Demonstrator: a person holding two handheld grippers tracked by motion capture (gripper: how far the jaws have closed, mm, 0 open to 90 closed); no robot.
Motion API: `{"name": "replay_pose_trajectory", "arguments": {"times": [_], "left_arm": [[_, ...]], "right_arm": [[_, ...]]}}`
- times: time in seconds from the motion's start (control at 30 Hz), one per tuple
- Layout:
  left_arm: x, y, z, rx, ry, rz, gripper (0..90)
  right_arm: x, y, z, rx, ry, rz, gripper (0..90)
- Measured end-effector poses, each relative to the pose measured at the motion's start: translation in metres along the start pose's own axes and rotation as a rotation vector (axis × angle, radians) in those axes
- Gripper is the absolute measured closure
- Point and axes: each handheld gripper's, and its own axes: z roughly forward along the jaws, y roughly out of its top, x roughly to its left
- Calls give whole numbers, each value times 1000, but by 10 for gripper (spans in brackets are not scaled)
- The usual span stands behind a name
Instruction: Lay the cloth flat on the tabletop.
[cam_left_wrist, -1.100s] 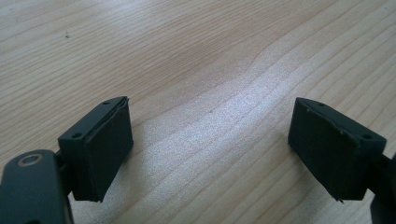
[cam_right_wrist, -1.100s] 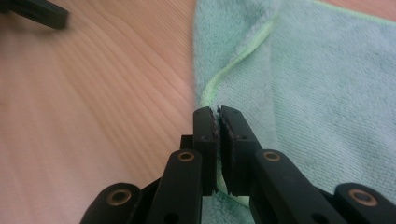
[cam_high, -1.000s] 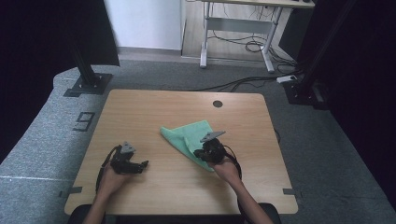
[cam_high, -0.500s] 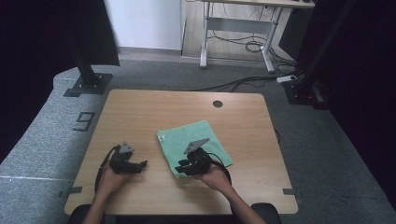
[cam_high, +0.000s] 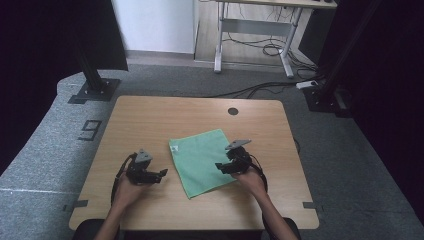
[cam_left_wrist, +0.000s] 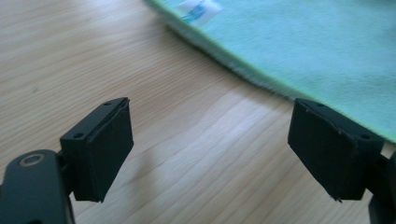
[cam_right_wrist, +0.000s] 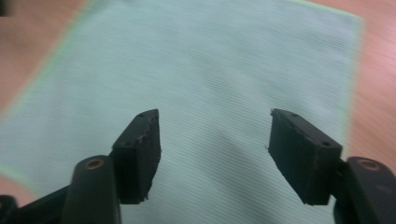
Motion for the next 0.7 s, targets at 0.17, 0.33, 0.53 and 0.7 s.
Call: {"name": "replay_pose_trajectory", "arguments": {"times": [0.17,0.33,0.53,0.7], "left_arm": [[-4,3,3,25,3,31,138],[5,12,-4,-33,-26,-53,132],[4,15,-5,-33,-12,-68,141],[5,11,-1,-22,28,-60,131]], "right_arm": [[-27,-17,-5,-14,-110,72,275],[-43,-28,-4,23,-183,72,253],[-36,-31,7,65,-146,81,253],[-36,-40,3,37,-142,116,236]]}}
